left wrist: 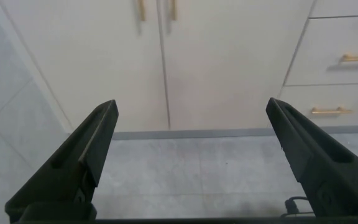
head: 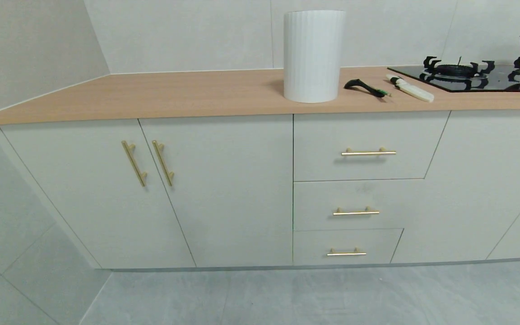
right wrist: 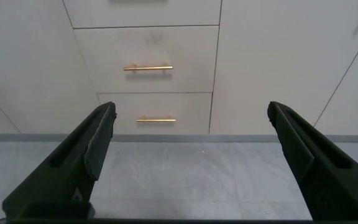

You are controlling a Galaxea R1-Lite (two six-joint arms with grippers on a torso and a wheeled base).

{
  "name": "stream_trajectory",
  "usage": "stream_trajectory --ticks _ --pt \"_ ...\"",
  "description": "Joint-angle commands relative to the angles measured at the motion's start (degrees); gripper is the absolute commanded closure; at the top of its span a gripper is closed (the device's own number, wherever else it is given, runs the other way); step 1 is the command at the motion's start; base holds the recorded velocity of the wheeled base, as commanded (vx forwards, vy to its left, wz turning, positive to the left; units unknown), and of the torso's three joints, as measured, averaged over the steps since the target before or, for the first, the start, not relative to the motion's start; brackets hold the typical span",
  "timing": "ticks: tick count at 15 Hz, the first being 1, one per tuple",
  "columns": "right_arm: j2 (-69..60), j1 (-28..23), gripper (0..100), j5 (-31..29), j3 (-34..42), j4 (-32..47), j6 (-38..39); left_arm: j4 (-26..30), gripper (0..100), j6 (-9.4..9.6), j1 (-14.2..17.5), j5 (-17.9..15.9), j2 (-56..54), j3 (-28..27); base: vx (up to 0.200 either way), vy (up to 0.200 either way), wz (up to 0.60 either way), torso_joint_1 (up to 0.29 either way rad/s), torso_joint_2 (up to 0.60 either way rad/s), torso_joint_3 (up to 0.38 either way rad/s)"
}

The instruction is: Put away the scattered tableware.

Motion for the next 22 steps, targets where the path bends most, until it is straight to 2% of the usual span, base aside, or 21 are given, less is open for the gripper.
stream_trajectory --ticks 1,6,13,22 --pt "0.1 0.0 0 0.0 0.0 0.0 0.0 0.0 0 -0.02 -0.1 0.0 0.0 0.0 0.0 0.0 0.0 0.0 0.0 0.0" --pt "0.1 0.0 0 0.0 0.0 0.0 0.0 0.0 0 -0.02 -0.1 0.0 0.1 0.0 0.0 0.0 0.0 0.0 0.0 0.0" --pt "0.1 0.0 0 0.0 0.0 0.0 0.0 0.0 0 -0.02 0.0 0.0 0.0 0.0 0.2 0.0 0.0 0.002 0.01 0.0" --pt "0.1 0.0 0 0.0 0.0 0.0 -0.3 -0.1 0 0.06 -0.1 0.0 0.0 0.0 0.0 0.0 0.0 0.0 0.0 0.0"
